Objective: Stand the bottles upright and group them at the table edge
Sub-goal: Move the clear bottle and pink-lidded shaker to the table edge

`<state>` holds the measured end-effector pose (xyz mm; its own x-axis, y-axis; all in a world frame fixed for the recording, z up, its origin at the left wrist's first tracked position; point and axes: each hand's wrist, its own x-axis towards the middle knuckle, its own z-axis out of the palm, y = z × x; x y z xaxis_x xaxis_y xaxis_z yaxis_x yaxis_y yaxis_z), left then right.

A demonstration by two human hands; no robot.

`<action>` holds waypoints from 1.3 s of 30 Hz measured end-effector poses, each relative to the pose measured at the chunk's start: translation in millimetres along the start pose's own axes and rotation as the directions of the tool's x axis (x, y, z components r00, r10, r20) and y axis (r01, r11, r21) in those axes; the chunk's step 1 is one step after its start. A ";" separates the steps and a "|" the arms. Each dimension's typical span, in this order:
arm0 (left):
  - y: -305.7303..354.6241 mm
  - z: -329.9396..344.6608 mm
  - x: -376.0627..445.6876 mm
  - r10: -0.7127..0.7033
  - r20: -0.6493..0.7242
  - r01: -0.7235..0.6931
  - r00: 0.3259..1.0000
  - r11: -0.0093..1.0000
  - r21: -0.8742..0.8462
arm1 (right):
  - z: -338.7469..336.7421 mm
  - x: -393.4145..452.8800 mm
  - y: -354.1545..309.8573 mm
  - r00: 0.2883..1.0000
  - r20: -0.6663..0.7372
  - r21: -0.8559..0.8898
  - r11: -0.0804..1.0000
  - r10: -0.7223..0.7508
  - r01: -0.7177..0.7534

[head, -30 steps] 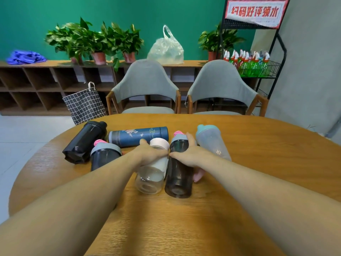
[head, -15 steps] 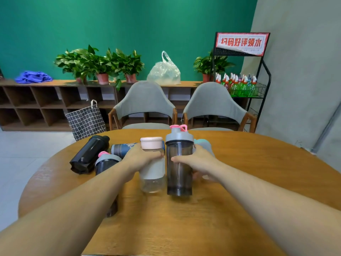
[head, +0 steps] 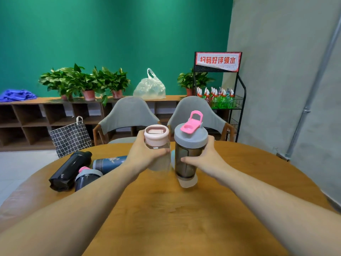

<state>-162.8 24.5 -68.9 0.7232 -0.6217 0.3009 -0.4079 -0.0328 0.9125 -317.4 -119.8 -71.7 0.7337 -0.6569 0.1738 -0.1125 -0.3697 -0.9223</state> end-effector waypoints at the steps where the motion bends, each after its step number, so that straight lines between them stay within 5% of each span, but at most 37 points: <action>1: 5.0 9.0 4.1 0.002 0.015 -0.002 1.000 1.000 -0.014 | -8.8 1.0 2.9 1.000 -0.005 -0.002 1.000 -0.005 0.005; 14: 49.2 189.1 89.5 0.097 0.156 -0.092 0.983 0.995 -0.035 | -176.5 58.6 67.2 0.976 -0.212 -0.049 0.997 0.041 -0.053; 23: 20.2 322.3 129.3 0.014 0.233 0.001 0.972 0.998 -0.065 | -291.0 95.8 154.1 0.908 -0.371 -0.029 0.975 0.195 -0.221; 39: -32.2 423.8 184.6 -0.088 0.246 0.095 0.965 0.995 -0.017 | -321.6 187.5 243.8 0.931 -0.277 -0.027 0.967 0.237 -0.255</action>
<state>-252.4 -420.9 -160.3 0.5969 -0.7897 0.1420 -0.3278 -0.0785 0.9415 -422.8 -544.4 -152.9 0.4707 -0.8815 0.0384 -0.3137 -0.2079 -0.9265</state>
